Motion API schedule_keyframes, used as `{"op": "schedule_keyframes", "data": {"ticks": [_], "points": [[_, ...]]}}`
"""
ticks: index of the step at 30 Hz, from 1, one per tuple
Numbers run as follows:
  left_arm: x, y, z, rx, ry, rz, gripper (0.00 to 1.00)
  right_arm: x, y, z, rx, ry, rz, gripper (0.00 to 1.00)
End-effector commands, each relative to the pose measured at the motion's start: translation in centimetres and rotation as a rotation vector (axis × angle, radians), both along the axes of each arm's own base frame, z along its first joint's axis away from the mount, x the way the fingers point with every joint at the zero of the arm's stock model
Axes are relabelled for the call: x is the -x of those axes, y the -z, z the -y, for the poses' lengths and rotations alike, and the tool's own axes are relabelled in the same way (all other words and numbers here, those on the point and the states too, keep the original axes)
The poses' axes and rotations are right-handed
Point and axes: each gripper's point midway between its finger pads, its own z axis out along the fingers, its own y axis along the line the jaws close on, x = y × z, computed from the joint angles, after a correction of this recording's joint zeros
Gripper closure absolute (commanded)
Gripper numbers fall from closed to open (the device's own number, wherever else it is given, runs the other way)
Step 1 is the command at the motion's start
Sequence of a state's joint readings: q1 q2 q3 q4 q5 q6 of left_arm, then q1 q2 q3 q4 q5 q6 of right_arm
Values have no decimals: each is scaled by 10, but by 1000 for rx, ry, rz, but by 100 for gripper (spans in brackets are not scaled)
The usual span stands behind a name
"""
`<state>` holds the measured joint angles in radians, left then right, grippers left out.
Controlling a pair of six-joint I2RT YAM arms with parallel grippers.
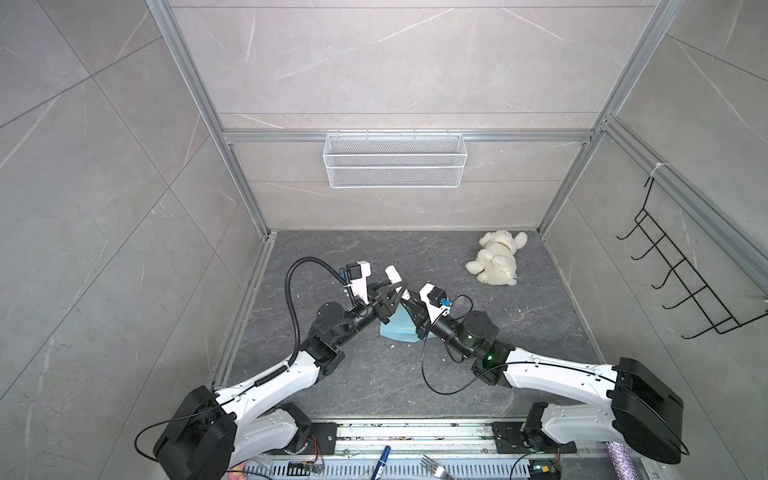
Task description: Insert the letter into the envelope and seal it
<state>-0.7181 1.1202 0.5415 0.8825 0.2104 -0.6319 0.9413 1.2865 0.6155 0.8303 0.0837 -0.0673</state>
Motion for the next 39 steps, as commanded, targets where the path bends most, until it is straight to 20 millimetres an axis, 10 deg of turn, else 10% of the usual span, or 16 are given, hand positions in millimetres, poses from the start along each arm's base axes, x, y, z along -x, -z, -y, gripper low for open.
{"op": "schedule_keyframes", "data": {"ticks": [1,17,28,39], "points": [[7,-16,-3,28,5,63,100,10,-24,-8,-57,-80,-3,95],[44,-38,6,40,176,229,100,-10,-62,21,-411,-712,-461,98],[42,-37,7,30,171,225,100,-20,-47,18,-386,-705,-500,92],[18,-30,-1,18,45,142,100,-24,-14,35,-62,-195,-152,18]]}}
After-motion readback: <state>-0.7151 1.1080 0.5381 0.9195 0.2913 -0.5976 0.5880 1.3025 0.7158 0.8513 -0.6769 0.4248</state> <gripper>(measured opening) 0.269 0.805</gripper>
